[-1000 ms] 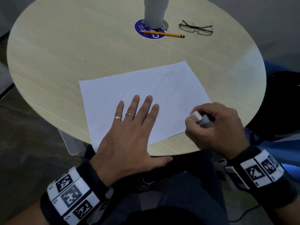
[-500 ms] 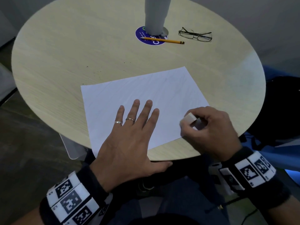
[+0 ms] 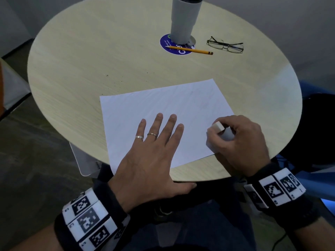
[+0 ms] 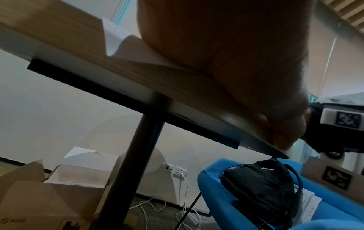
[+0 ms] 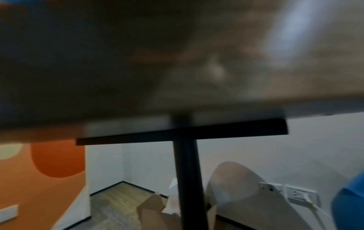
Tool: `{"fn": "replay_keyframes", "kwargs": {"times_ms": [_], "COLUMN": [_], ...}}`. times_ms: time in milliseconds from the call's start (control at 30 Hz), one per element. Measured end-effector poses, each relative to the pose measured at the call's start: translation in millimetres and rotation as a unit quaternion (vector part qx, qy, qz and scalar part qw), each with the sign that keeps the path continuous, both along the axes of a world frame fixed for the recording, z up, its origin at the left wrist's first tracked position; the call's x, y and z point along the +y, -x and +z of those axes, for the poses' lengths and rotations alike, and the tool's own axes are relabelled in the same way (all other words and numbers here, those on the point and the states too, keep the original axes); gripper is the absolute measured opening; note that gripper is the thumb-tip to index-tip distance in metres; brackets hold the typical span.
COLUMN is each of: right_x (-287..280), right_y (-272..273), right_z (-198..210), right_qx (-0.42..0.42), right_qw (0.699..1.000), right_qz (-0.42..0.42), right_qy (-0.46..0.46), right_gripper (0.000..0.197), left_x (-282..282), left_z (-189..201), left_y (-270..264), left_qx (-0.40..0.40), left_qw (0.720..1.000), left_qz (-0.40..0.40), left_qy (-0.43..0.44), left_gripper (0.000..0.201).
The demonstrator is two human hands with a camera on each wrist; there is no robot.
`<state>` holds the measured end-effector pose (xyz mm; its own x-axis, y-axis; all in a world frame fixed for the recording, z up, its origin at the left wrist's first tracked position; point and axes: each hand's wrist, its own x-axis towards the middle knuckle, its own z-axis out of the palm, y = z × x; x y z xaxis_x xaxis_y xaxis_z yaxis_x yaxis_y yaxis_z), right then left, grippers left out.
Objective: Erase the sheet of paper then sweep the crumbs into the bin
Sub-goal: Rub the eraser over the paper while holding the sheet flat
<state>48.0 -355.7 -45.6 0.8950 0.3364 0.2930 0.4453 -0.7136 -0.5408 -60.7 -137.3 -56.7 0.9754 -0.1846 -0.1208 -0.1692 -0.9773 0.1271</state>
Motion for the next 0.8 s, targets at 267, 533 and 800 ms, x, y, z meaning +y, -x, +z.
{"fn": "replay_keyframes", "kwargs": {"times_ms": [267,533,800], "right_x": [-9.2,-0.2,9.0], "right_y": [-16.4,-10.1,7.4], "right_z": [-6.9,-7.7,-7.3], "right_qx": [0.033,0.042,0.004], "right_qw": [0.999,0.998,0.999], "right_qz": [-0.016,0.01,0.044], "right_qy": [-0.027,-0.052,-0.01], "right_gripper": [0.023,0.022,0.02], "left_x": [0.6,-0.1,1.4], "left_z": [-1.3,-2.4,-4.1], "left_y": [0.3,0.5,0.8], "left_qx": [0.0,-0.002,-0.007], "left_qw": [1.0,1.0,1.0], "left_qz": [0.0,0.0,0.0], "left_qy": [0.001,-0.003,0.0], "left_gripper": [0.133,0.134,0.133]}}
